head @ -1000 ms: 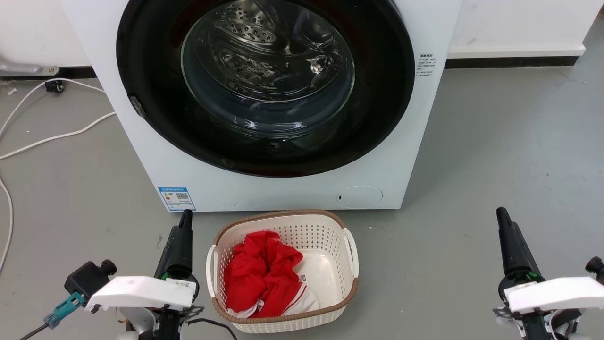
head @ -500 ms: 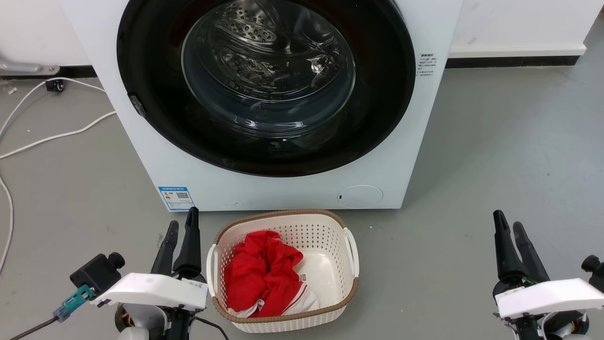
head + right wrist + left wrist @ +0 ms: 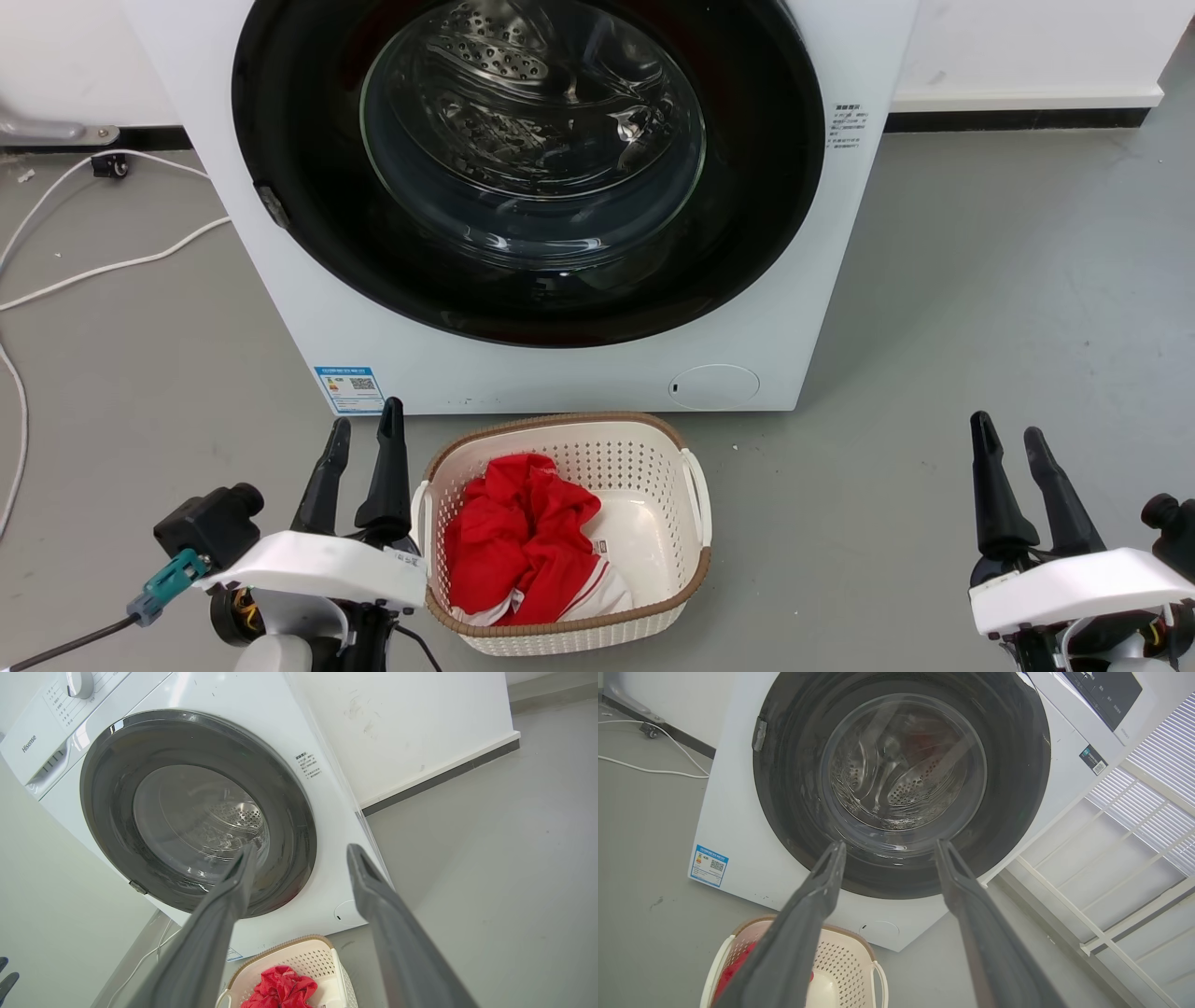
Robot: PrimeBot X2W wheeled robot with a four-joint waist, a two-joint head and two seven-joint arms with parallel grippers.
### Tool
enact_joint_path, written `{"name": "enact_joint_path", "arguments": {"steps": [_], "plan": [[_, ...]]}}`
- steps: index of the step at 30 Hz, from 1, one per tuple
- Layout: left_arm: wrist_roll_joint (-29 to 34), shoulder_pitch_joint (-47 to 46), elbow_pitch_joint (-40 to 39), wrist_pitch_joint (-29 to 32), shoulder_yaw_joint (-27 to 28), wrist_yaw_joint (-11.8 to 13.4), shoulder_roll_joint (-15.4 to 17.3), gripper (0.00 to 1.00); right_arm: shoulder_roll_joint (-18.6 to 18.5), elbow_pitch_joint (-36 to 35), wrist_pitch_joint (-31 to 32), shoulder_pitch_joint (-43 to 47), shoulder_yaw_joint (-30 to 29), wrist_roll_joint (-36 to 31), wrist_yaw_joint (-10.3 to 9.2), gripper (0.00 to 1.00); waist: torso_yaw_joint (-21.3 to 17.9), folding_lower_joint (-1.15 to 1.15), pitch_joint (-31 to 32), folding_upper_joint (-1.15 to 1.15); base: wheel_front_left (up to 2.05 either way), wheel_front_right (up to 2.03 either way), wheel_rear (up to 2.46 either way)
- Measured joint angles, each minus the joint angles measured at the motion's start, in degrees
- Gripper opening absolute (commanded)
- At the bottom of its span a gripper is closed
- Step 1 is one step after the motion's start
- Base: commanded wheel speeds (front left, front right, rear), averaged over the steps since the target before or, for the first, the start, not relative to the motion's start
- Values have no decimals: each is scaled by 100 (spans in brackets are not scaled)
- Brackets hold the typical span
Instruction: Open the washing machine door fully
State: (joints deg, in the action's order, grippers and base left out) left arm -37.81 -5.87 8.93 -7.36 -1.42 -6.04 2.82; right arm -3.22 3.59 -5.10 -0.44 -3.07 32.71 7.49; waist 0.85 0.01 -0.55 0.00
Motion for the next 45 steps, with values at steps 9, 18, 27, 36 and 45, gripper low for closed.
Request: {"name": "enact_joint_path", "arguments": {"steps": [9,18,27,36,45], "plan": [[581,-6,-8,-147,-32,19,0,100,4,-160,-16,64,4,-570,0,100,-9,0,1,0,0,0,0],[1104,-26,5,-268,-100,54,1,100,7,-188,60,145,-49,-1105,0,100,-6,0,1,0,0,0,0],[1594,-35,38,-386,-130,100,1,100,11,-254,65,190,-48,-1605,1,100,-12,0,4,0,0,0,0],[2011,-56,92,-495,-164,118,1,100,14,-355,62,224,-44,-2082,1,100,-2,0,3,0,0,0,0],[2425,-112,192,-588,-142,118,1,100,18,-415,11,265,-43,-2465,1,100,-16,-1,-12,0,0,0,0]]}}
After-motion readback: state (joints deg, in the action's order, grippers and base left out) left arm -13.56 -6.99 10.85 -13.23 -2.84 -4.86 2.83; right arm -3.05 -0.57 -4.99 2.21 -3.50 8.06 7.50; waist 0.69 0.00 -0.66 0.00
